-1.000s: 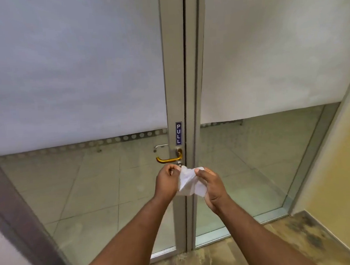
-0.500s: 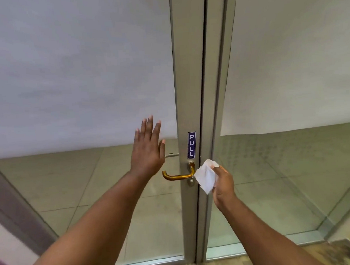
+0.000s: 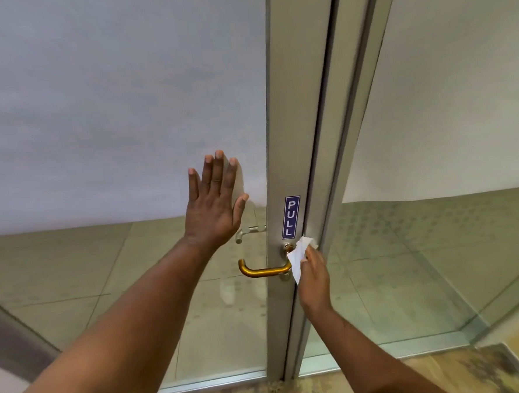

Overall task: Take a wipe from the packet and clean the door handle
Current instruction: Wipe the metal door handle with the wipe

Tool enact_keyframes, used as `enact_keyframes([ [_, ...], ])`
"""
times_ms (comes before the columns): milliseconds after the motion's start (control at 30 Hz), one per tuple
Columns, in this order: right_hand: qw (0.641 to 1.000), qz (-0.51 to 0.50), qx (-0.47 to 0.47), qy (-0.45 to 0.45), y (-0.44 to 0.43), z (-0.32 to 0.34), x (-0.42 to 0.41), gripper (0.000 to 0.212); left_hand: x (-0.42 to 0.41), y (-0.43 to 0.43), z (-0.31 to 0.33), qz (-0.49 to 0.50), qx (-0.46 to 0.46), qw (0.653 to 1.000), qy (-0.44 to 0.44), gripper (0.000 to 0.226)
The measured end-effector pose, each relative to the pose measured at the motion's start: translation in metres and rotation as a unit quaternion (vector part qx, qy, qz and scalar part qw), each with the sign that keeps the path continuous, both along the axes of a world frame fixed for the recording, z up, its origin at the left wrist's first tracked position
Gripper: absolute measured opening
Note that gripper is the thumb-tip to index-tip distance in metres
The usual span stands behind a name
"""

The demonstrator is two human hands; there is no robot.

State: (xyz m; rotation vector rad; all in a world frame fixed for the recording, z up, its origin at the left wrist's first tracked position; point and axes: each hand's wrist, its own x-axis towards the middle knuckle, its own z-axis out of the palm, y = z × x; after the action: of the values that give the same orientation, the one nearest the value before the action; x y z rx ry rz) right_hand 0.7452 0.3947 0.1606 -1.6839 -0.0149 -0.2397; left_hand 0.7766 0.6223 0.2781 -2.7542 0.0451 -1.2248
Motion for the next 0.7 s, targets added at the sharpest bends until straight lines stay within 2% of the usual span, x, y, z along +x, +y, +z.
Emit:
enact_keyframes([
  [167,0.992,0.025,-0.099,-0.077,0.016,-0.015,0.006,0.031,0.013,0.009,-0.007,-0.011,0.011,0.999,-0.034,0.079],
  [300,0.984,0.033,-0.165,-0.062,0.018,-0.019,0.015,0.026,0.020,0.009,-0.009,-0.014,0.016,0.998,-0.060,0.077],
  [467,0.979,0.001,-0.183,-0.092,0.018,-0.015,0.028,0.020,0.022,0.009,-0.010,-0.020,0.017,0.997,-0.069,0.077],
  [600,0.986,-0.043,-0.152,-0.054,0.021,-0.012,0.032,0.016,0.019,0.007,-0.008,-0.023,0.017,0.997,-0.072,0.078],
  [700,0.986,-0.066,-0.146,-0.039,0.023,-0.010,0.036,0.004,0.018,0.007,-0.008,-0.023,0.019,0.997,-0.073,0.077],
])
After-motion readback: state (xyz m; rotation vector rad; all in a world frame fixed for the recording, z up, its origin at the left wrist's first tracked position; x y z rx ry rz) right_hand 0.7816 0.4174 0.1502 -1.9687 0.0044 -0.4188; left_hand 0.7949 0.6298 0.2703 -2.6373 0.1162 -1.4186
